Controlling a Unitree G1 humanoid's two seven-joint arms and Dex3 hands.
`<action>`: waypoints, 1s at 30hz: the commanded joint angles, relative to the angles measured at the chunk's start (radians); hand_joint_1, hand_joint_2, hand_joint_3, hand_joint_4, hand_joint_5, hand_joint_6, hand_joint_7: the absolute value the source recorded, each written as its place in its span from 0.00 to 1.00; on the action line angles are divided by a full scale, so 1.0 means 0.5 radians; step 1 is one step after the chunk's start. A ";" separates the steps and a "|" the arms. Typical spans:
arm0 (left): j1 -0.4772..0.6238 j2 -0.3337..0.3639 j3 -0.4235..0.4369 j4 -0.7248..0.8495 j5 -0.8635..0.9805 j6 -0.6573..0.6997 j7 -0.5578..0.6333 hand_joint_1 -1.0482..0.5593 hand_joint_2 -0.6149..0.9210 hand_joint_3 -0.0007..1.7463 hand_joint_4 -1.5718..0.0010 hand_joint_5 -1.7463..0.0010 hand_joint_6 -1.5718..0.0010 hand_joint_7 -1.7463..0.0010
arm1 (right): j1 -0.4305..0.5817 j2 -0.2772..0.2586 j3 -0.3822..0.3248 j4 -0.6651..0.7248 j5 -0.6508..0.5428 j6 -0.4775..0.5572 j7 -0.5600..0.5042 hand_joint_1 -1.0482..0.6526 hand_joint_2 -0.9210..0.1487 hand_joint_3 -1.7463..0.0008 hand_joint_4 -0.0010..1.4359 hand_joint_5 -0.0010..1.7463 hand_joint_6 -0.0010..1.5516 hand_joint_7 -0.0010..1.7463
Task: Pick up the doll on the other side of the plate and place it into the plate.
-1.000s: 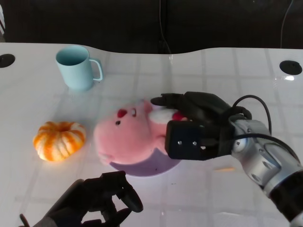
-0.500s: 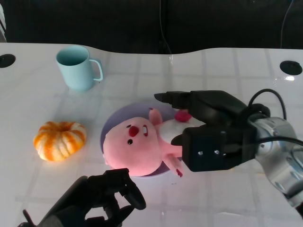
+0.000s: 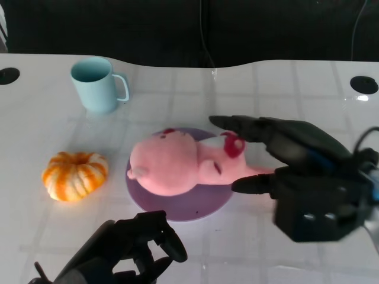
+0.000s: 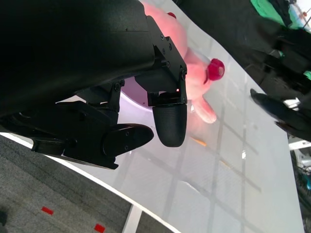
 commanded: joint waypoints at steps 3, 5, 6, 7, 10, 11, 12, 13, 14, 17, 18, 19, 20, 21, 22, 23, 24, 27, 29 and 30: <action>-0.028 -0.013 -0.017 -0.013 0.030 0.050 0.028 0.58 0.95 0.33 0.61 0.06 0.63 0.25 | 0.316 0.005 -0.252 -0.163 0.280 -0.116 -0.111 0.38 0.00 0.88 0.30 0.44 0.38 0.10; -0.039 -0.009 -0.016 -0.013 0.034 0.045 0.023 0.58 0.95 0.33 0.62 0.05 0.63 0.25 | 0.439 0.018 -0.322 -0.193 0.387 -0.183 -0.138 0.46 0.01 0.90 0.38 0.49 0.46 0.14; -0.042 -0.007 -0.015 -0.012 0.034 0.041 0.021 0.58 0.95 0.33 0.62 0.06 0.63 0.25 | 0.475 0.019 -0.340 -0.199 0.419 -0.205 -0.144 0.49 0.01 0.90 0.40 0.51 0.49 0.15; -0.043 -0.005 -0.009 -0.012 0.029 0.041 0.018 0.58 0.95 0.33 0.62 0.07 0.63 0.25 | 0.542 0.022 -0.372 -0.213 0.481 -0.216 -0.140 0.50 0.01 0.91 0.41 0.52 0.50 0.15; -0.042 0.003 0.011 -0.014 0.018 0.049 0.014 0.58 0.95 0.33 0.61 0.06 0.63 0.25 | 0.709 0.043 -0.445 -0.226 0.644 -0.249 -0.138 0.59 0.02 0.88 0.52 0.60 0.61 0.23; -0.041 0.008 0.018 -0.018 0.020 0.055 0.012 0.57 0.95 0.33 0.61 0.07 0.63 0.25 | 0.751 0.051 -0.461 -0.235 0.681 -0.249 -0.142 0.61 0.08 0.78 0.55 0.62 0.62 0.28; -0.040 0.014 0.027 -0.021 0.016 0.057 0.007 0.56 0.95 0.33 0.61 0.07 0.63 0.26 | 0.795 0.061 -0.475 -0.261 0.713 -0.235 -0.146 0.63 0.22 0.61 0.56 0.65 0.61 0.36; -0.039 0.021 0.040 -0.025 0.006 0.055 -0.001 0.56 0.95 0.33 0.61 0.08 0.63 0.26 | 0.841 0.071 -0.484 -0.299 0.744 -0.219 -0.147 0.64 0.30 0.50 0.56 0.68 0.60 0.42; -0.038 0.028 0.052 -0.027 -0.005 0.052 -0.008 0.56 0.95 0.32 0.62 0.08 0.63 0.26 | 0.870 0.078 -0.485 -0.328 0.760 -0.206 -0.150 0.66 0.38 0.38 0.56 0.72 0.58 0.50; -0.038 0.045 0.085 -0.013 -0.047 0.029 -0.027 0.57 0.96 0.32 0.61 0.07 0.63 0.25 | 0.997 0.058 -0.485 -0.456 0.776 -0.131 -0.135 0.68 0.40 0.29 0.58 0.77 0.56 0.58; -0.039 0.051 0.091 -0.007 -0.055 0.025 -0.029 0.57 0.96 0.32 0.61 0.06 0.63 0.25 | 1.031 0.060 -0.484 -0.486 0.781 -0.102 -0.137 0.68 0.40 0.28 0.57 0.79 0.56 0.60; -0.039 0.055 0.096 -0.003 -0.063 0.022 -0.030 0.58 0.96 0.32 0.61 0.06 0.63 0.25 | 1.051 0.064 -0.481 -0.498 0.786 -0.085 -0.138 0.68 0.40 0.27 0.58 0.81 0.55 0.63; -0.039 0.060 0.100 -0.001 -0.069 0.018 -0.032 0.58 0.96 0.31 0.61 0.06 0.63 0.26 | 1.063 0.069 -0.476 -0.500 0.783 -0.077 -0.143 0.69 0.40 0.26 0.58 0.84 0.55 0.66; -0.038 0.064 0.103 0.001 -0.073 0.016 -0.034 0.58 0.96 0.31 0.61 0.06 0.63 0.26 | 1.070 0.071 -0.473 -0.500 0.781 -0.073 -0.146 0.69 0.41 0.25 0.57 0.86 0.54 0.67; -0.033 0.075 0.111 -0.003 -0.073 0.007 -0.037 0.58 0.96 0.31 0.61 0.06 0.63 0.26 | 1.071 0.081 -0.462 -0.468 0.765 -0.091 -0.160 0.69 0.42 0.25 0.57 0.87 0.54 0.68; -0.027 0.084 0.121 -0.010 -0.079 0.008 -0.041 0.58 0.97 0.31 0.61 0.06 0.63 0.27 | 1.067 0.086 -0.452 -0.434 0.743 -0.112 -0.174 0.70 0.45 0.23 0.58 0.89 0.54 0.71; -0.021 0.088 0.130 -0.017 -0.090 0.014 -0.045 0.58 0.97 0.31 0.62 0.07 0.63 0.27 | 1.061 0.085 -0.442 -0.407 0.719 -0.132 -0.187 0.70 0.47 0.22 0.59 0.91 0.54 0.72; -0.011 0.106 0.158 -0.015 -0.111 -0.003 -0.049 0.58 0.97 0.31 0.61 0.07 0.62 0.28 | 1.033 0.085 -0.415 -0.341 0.649 -0.196 -0.224 0.72 0.50 0.21 0.62 0.94 0.55 0.73; -0.002 0.123 0.175 -0.009 -0.114 -0.030 -0.051 0.58 0.97 0.31 0.61 0.08 0.62 0.28 | 1.015 0.081 -0.394 -0.295 0.598 -0.228 -0.241 0.72 0.52 0.19 0.61 0.96 0.55 0.73; 0.001 0.129 0.183 -0.008 -0.119 -0.037 -0.055 0.59 0.97 0.31 0.61 0.09 0.62 0.29 | 1.007 0.072 -0.382 -0.284 0.564 -0.229 -0.246 0.71 0.54 0.18 0.59 0.97 0.55 0.74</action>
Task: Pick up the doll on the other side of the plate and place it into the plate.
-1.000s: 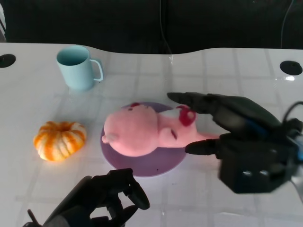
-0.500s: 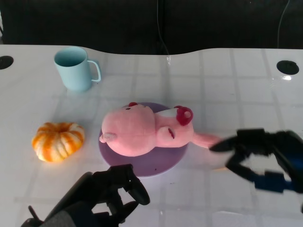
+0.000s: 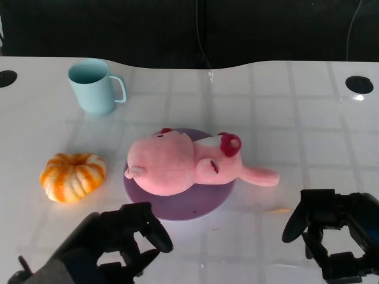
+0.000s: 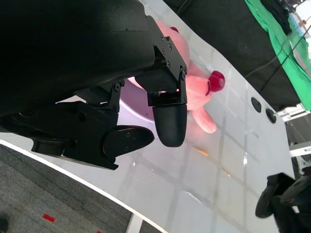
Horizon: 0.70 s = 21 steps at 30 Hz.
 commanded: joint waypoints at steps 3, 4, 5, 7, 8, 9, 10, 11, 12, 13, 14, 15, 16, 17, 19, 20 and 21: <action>0.023 0.060 0.048 0.008 -0.045 -0.061 -0.030 0.59 0.97 0.31 0.61 0.09 0.62 0.29 | -0.062 -0.056 0.051 0.082 -0.157 -0.047 -0.018 0.68 0.56 0.16 0.59 0.99 0.54 0.78; 0.024 0.060 0.050 0.015 -0.055 -0.075 -0.030 0.59 0.97 0.31 0.61 0.09 0.62 0.29 | -0.073 -0.076 0.062 0.100 -0.190 -0.052 -0.010 0.68 0.57 0.15 0.59 1.00 0.53 0.81; 0.026 0.058 0.053 0.022 -0.068 -0.086 -0.031 0.59 0.97 0.31 0.61 0.09 0.62 0.29 | -0.087 -0.093 0.070 0.124 -0.219 -0.059 -0.003 0.67 0.58 0.15 0.59 1.00 0.53 0.82; 0.029 0.054 0.059 0.041 -0.090 -0.105 -0.032 0.58 0.98 0.31 0.61 0.09 0.62 0.29 | -0.112 -0.111 0.082 0.168 -0.251 -0.075 0.003 0.67 0.59 0.15 0.59 1.00 0.53 0.84; 0.030 0.054 0.060 0.041 -0.098 -0.099 -0.032 0.58 0.98 0.31 0.61 0.09 0.62 0.29 | -0.121 -0.118 0.088 0.170 -0.266 -0.055 0.009 0.67 0.59 0.15 0.60 1.00 0.53 0.85; 0.030 0.057 0.061 0.046 -0.104 -0.105 -0.032 0.58 0.98 0.30 0.61 0.09 0.62 0.29 | -0.128 -0.122 0.094 0.171 -0.273 -0.035 0.016 0.66 0.59 0.16 0.60 1.00 0.53 0.86; 0.030 0.059 0.062 0.049 -0.109 -0.107 -0.032 0.58 0.98 0.30 0.61 0.09 0.62 0.29 | -0.133 -0.123 0.099 0.171 -0.275 -0.019 0.021 0.66 0.59 0.16 0.60 1.00 0.53 0.86; 0.030 0.062 0.063 0.051 -0.113 -0.107 -0.032 0.58 0.98 0.30 0.61 0.09 0.62 0.28 | -0.136 -0.124 0.103 0.173 -0.277 -0.013 0.025 0.66 0.59 0.16 0.60 1.00 0.53 0.86; 0.029 0.063 0.064 0.056 -0.115 -0.114 -0.031 0.58 0.98 0.30 0.61 0.09 0.62 0.28 | -0.137 -0.123 0.107 0.173 -0.281 -0.010 0.024 0.66 0.59 0.16 0.60 1.00 0.53 0.86; 0.029 0.064 0.065 0.059 -0.118 -0.117 -0.030 0.58 0.98 0.30 0.61 0.09 0.62 0.28 | -0.138 -0.124 0.111 0.172 -0.288 -0.008 0.024 0.66 0.59 0.17 0.60 1.00 0.53 0.86; 0.029 0.066 0.065 0.057 -0.116 -0.116 -0.029 0.58 0.98 0.30 0.62 0.09 0.62 0.28 | -0.138 -0.126 0.114 0.170 -0.294 -0.004 0.025 0.66 0.59 0.17 0.60 1.00 0.52 0.86; 0.029 0.067 0.065 0.057 -0.115 -0.119 -0.029 0.59 0.98 0.30 0.62 0.09 0.62 0.28 | -0.138 -0.128 0.116 0.165 -0.300 0.009 0.027 0.66 0.59 0.17 0.60 1.00 0.52 0.86; 0.030 0.069 0.064 0.056 -0.111 -0.121 -0.028 0.59 0.98 0.30 0.62 0.09 0.62 0.27 | -0.138 -0.132 0.118 0.160 -0.306 0.018 0.030 0.65 0.58 0.17 0.60 1.00 0.52 0.86; 0.030 0.068 0.062 0.056 -0.110 -0.126 -0.026 0.59 0.98 0.31 0.62 0.09 0.62 0.27 | -0.138 -0.135 0.118 0.158 -0.307 0.019 0.031 0.65 0.58 0.18 0.60 1.00 0.52 0.86; 0.031 0.068 0.060 0.058 -0.109 -0.132 -0.025 0.60 0.98 0.31 0.61 0.09 0.62 0.27 | -0.138 -0.137 0.116 0.158 -0.309 0.015 0.033 0.65 0.58 0.18 0.60 1.00 0.52 0.86; 0.031 0.067 0.058 0.059 -0.106 -0.127 -0.022 0.60 0.98 0.31 0.61 0.09 0.62 0.27 | -0.137 -0.137 0.113 0.163 -0.302 0.004 0.034 0.65 0.57 0.18 0.60 1.00 0.52 0.86; 0.031 0.066 0.056 0.060 -0.102 -0.126 -0.019 0.59 0.98 0.31 0.61 0.09 0.62 0.27 | -0.135 -0.138 0.110 0.168 -0.294 -0.007 0.036 0.66 0.57 0.19 0.60 1.00 0.52 0.86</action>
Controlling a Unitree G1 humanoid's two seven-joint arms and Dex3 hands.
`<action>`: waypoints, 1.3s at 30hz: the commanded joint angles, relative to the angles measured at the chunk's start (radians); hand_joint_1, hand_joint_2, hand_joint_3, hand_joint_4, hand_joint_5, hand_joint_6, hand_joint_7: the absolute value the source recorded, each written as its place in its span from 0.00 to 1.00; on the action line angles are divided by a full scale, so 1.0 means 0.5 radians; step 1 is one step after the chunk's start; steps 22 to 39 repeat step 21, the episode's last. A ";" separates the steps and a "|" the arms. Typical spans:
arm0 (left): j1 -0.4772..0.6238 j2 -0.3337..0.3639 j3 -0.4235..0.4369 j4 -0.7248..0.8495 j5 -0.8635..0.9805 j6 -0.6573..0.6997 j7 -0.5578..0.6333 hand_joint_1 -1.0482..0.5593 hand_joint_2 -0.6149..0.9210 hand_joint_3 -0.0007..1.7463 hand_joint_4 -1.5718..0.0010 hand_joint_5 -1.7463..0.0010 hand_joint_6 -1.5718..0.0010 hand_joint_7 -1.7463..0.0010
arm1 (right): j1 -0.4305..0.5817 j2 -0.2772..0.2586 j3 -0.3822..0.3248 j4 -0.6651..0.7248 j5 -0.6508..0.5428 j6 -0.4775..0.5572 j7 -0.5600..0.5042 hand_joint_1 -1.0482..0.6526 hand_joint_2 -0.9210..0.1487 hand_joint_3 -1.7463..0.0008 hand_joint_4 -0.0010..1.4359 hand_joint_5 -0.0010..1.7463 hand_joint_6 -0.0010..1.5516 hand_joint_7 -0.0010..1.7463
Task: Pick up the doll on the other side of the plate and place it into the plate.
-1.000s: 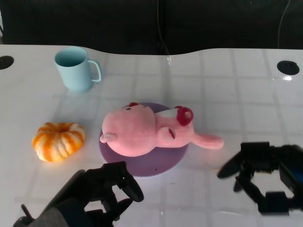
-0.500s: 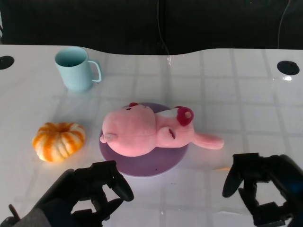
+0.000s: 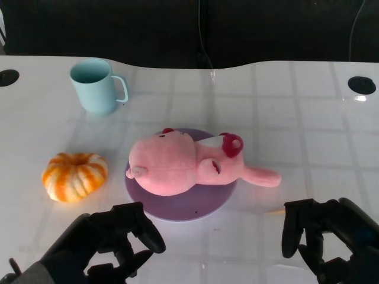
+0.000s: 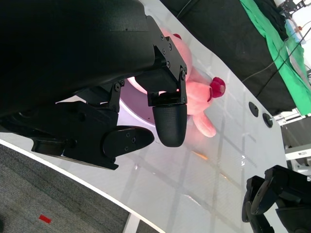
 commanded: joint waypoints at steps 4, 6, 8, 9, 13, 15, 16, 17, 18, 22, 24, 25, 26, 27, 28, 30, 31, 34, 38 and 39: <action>-0.003 0.029 0.008 0.021 0.008 -0.044 -0.012 0.58 0.98 0.32 0.61 0.09 0.62 0.27 | -0.001 -0.052 -0.023 -0.032 0.018 0.029 0.035 0.66 0.56 0.19 0.59 1.00 0.51 0.84; -0.004 0.025 0.008 0.014 0.004 -0.032 -0.012 0.58 0.98 0.31 0.61 0.10 0.62 0.27 | 0.002 -0.052 -0.025 -0.048 0.025 0.052 0.046 0.66 0.55 0.21 0.58 1.00 0.52 0.83; -0.005 0.023 0.011 0.021 -0.005 -0.037 -0.014 0.58 0.98 0.31 0.61 0.10 0.62 0.27 | 0.006 -0.053 -0.026 -0.065 0.033 0.073 0.058 0.66 0.54 0.21 0.58 1.00 0.51 0.82; -0.005 0.024 0.011 0.024 -0.007 -0.040 -0.016 0.58 0.98 0.30 0.61 0.10 0.62 0.27 | 0.007 -0.052 -0.026 -0.070 0.036 0.078 0.063 0.66 0.54 0.21 0.58 1.00 0.51 0.82; -0.008 0.032 0.015 0.029 -0.002 -0.056 -0.018 0.58 0.98 0.30 0.61 0.11 0.62 0.27 | 0.013 -0.059 -0.025 -0.099 0.052 0.108 0.090 0.67 0.52 0.22 0.58 1.00 0.51 0.81; -0.010 0.032 0.019 0.026 -0.008 -0.047 -0.020 0.58 0.99 0.30 0.61 0.11 0.62 0.27 | 0.011 -0.064 -0.027 -0.096 0.058 0.089 0.094 0.67 0.52 0.22 0.58 1.00 0.51 0.81; -0.010 0.034 0.020 0.024 -0.008 -0.044 -0.021 0.58 0.99 0.29 0.61 0.11 0.62 0.27 | 0.010 -0.065 -0.027 -0.101 0.057 0.096 0.096 0.67 0.52 0.22 0.58 1.00 0.52 0.81; -0.010 0.036 0.021 0.020 -0.004 -0.040 -0.021 0.58 0.99 0.29 0.61 0.11 0.62 0.27 | 0.009 -0.065 -0.026 -0.102 0.055 0.097 0.095 0.67 0.53 0.22 0.58 1.00 0.52 0.81; -0.011 0.040 0.021 0.017 -0.002 -0.037 -0.022 0.58 0.99 0.29 0.61 0.11 0.62 0.27 | 0.008 -0.066 -0.025 -0.104 0.051 0.102 0.095 0.67 0.53 0.22 0.58 1.00 0.52 0.81; -0.014 0.047 0.022 0.018 -0.009 -0.041 -0.029 0.58 0.99 0.29 0.61 0.11 0.62 0.28 | 0.008 -0.071 -0.024 -0.108 0.046 0.108 0.095 0.66 0.53 0.21 0.57 0.99 0.52 0.80; -0.014 0.047 0.022 0.018 -0.009 -0.041 -0.029 0.58 0.99 0.29 0.61 0.11 0.62 0.28 | 0.008 -0.071 -0.024 -0.108 0.046 0.108 0.095 0.66 0.53 0.21 0.57 0.99 0.52 0.80; -0.014 0.047 0.022 0.018 -0.009 -0.041 -0.029 0.58 0.99 0.29 0.61 0.11 0.62 0.28 | 0.008 -0.071 -0.024 -0.108 0.046 0.108 0.095 0.66 0.53 0.21 0.57 0.99 0.52 0.80; -0.014 0.047 0.022 0.018 -0.009 -0.041 -0.029 0.58 0.99 0.29 0.61 0.11 0.62 0.28 | 0.008 -0.071 -0.024 -0.108 0.046 0.108 0.095 0.66 0.53 0.21 0.57 0.99 0.52 0.80; -0.014 0.047 0.022 0.018 -0.009 -0.041 -0.029 0.58 0.99 0.29 0.61 0.11 0.62 0.28 | 0.008 -0.071 -0.024 -0.108 0.046 0.108 0.095 0.66 0.53 0.21 0.57 0.99 0.52 0.80; -0.014 0.047 0.022 0.018 -0.009 -0.041 -0.029 0.58 0.99 0.29 0.61 0.11 0.62 0.28 | 0.008 -0.071 -0.024 -0.108 0.046 0.108 0.095 0.66 0.53 0.21 0.57 0.99 0.52 0.80; -0.014 0.047 0.022 0.018 -0.009 -0.041 -0.029 0.58 0.99 0.29 0.61 0.11 0.62 0.28 | 0.008 -0.071 -0.024 -0.108 0.046 0.108 0.095 0.66 0.53 0.21 0.57 0.99 0.52 0.80; -0.014 0.047 0.022 0.018 -0.009 -0.041 -0.029 0.58 0.99 0.29 0.61 0.11 0.62 0.28 | 0.008 -0.071 -0.024 -0.108 0.046 0.108 0.095 0.66 0.53 0.21 0.57 0.99 0.52 0.80; -0.014 0.047 0.022 0.018 -0.009 -0.041 -0.029 0.58 0.99 0.29 0.61 0.11 0.62 0.28 | 0.008 -0.071 -0.024 -0.108 0.046 0.108 0.095 0.66 0.53 0.21 0.57 0.99 0.52 0.80; -0.014 0.047 0.022 0.018 -0.009 -0.041 -0.029 0.58 0.99 0.29 0.61 0.11 0.62 0.28 | 0.008 -0.071 -0.024 -0.108 0.046 0.108 0.095 0.66 0.53 0.21 0.57 0.99 0.52 0.80; -0.014 0.047 0.022 0.018 -0.009 -0.041 -0.029 0.58 0.99 0.29 0.61 0.11 0.62 0.28 | 0.008 -0.071 -0.024 -0.108 0.046 0.108 0.095 0.66 0.53 0.21 0.57 0.99 0.52 0.80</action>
